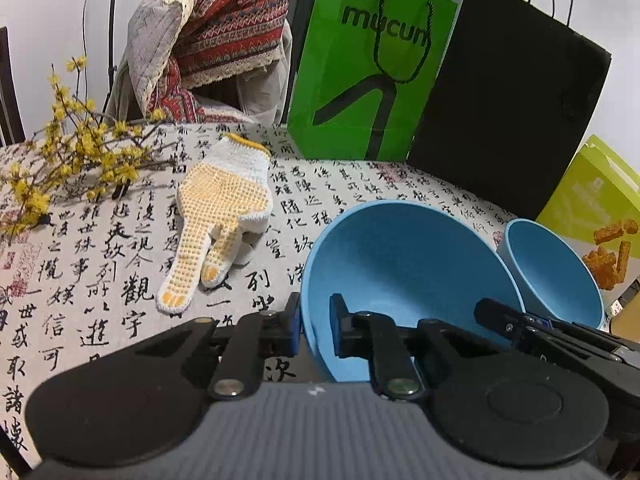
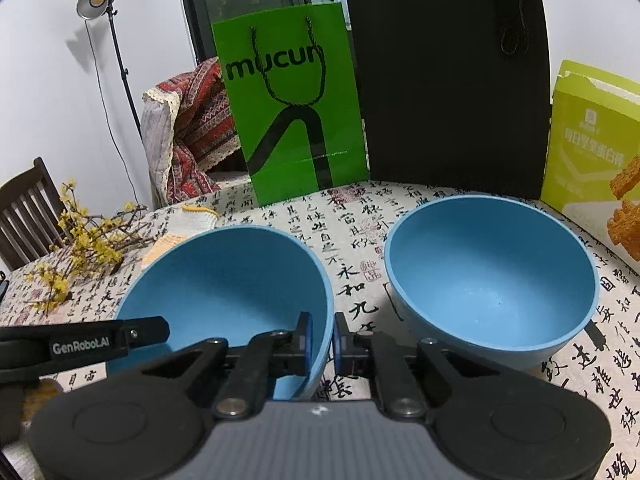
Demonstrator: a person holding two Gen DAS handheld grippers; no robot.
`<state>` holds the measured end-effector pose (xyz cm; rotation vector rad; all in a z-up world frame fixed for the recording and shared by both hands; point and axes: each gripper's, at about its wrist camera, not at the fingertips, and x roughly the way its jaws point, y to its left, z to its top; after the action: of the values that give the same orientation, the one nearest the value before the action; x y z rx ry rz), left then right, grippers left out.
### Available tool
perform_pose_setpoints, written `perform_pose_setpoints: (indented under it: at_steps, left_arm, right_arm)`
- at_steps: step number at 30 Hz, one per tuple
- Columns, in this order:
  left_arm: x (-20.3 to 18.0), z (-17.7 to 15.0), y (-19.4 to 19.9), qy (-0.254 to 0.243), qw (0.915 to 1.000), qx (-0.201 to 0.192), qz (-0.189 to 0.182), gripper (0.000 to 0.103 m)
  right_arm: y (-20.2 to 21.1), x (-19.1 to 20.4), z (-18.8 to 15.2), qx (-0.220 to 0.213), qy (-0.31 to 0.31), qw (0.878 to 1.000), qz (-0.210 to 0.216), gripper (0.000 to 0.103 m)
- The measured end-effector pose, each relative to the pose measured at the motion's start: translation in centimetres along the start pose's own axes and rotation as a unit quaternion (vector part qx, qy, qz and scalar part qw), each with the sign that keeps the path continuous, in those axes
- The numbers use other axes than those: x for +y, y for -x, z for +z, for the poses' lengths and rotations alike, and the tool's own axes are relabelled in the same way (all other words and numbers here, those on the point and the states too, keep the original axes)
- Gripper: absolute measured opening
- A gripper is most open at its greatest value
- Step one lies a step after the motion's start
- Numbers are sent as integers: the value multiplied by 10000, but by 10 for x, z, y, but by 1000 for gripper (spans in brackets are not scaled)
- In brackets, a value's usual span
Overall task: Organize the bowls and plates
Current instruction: 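Lift the blue bowl off the table with both grippers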
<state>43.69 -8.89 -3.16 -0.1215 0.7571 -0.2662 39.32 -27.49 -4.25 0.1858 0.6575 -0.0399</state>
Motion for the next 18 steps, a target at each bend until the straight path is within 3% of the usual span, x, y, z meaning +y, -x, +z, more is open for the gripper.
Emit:
perform_pose_setpoints:
  at_steps: [18]
  left_arm:
    - [-8, 2, 18, -82, 9992, -382, 47, 15]
  right_arm:
    - [15, -1, 2, -333, -98, 9994, 64, 10]
